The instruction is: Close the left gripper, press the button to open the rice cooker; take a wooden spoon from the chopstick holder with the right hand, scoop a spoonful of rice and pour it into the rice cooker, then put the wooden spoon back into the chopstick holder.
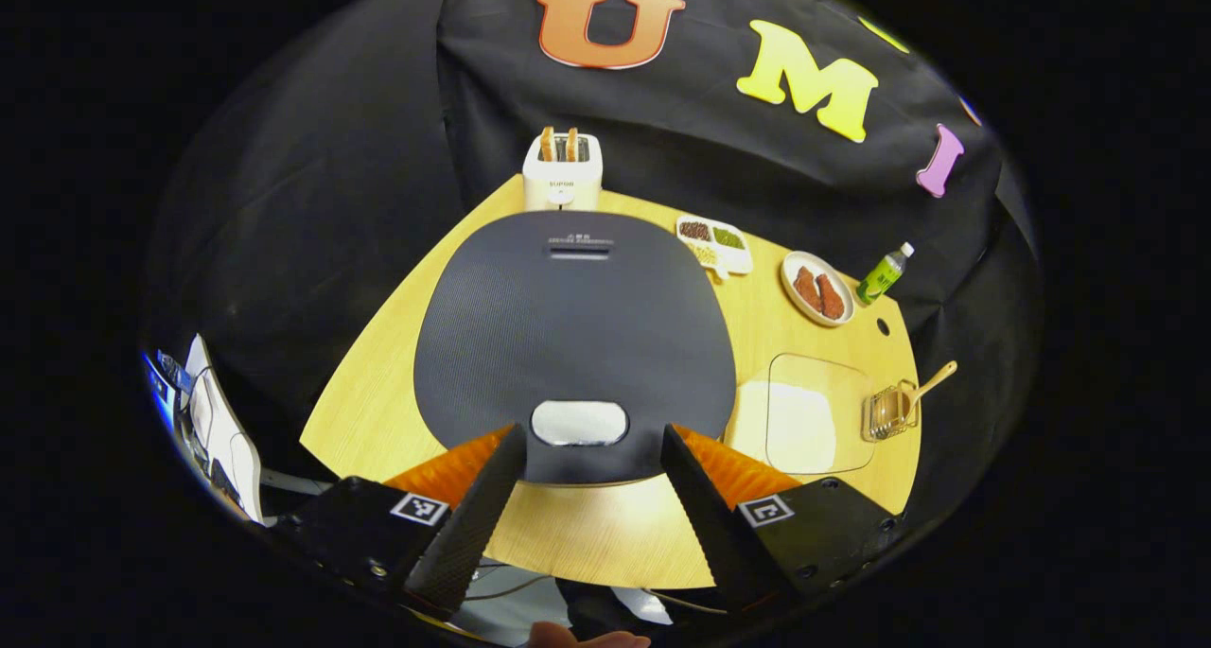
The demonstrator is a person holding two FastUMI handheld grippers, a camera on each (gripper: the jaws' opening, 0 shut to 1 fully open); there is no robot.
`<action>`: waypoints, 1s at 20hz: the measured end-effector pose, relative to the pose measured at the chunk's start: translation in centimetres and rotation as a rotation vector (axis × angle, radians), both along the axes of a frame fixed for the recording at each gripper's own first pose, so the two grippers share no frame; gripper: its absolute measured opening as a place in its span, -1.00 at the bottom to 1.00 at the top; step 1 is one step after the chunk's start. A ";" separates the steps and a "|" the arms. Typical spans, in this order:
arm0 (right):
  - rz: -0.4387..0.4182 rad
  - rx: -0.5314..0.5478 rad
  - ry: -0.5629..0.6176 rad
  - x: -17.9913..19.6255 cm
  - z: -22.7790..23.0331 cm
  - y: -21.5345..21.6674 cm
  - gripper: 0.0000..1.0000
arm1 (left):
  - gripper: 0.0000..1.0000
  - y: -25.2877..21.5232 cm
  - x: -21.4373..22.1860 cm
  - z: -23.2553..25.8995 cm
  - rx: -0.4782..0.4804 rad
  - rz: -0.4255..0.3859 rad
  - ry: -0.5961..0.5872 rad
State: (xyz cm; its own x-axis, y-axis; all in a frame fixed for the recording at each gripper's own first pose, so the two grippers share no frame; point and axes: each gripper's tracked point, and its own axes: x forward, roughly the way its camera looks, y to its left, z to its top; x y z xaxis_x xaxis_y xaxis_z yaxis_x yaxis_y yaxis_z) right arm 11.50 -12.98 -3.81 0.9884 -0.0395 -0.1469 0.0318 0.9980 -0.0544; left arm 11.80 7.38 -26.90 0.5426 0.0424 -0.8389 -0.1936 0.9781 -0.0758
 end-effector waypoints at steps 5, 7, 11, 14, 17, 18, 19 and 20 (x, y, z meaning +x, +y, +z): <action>-0.011 0.023 0.019 0.1 -0.6 -0.3 1.00 | 0.92 0.0 -0.7 -1.3 0.020 0.018 0.040; -0.008 0.021 0.020 0.1 -0.7 -0.1 1.00 | 0.94 0.1 -0.6 -1.2 0.030 0.013 0.038; -0.004 0.019 0.020 0.3 -0.7 0.2 1.00 | 1.00 0.1 -0.4 -1.0 0.027 0.018 0.021; -0.003 0.020 0.010 0.6 -0.2 0.4 1.00 | 0.92 0.1 -0.2 -0.7 0.006 0.039 -0.012; -0.012 0.020 0.000 0.7 0.5 0.5 1.00 | 0.91 0.0 -0.2 -0.5 -0.014 0.046 -0.024; -0.011 0.022 -0.001 0.8 0.7 0.7 1.00 | 0.91 -0.2 -0.3 -0.5 -0.025 0.051 -0.019; -0.010 0.022 -0.004 0.9 1.0 0.8 1.00 | 0.89 -0.3 -0.2 0.1 -0.046 0.055 -0.024; -0.009 0.021 -0.009 0.9 1.3 0.9 1.00 | 0.91 -0.7 0.0 0.9 -0.070 0.062 -0.039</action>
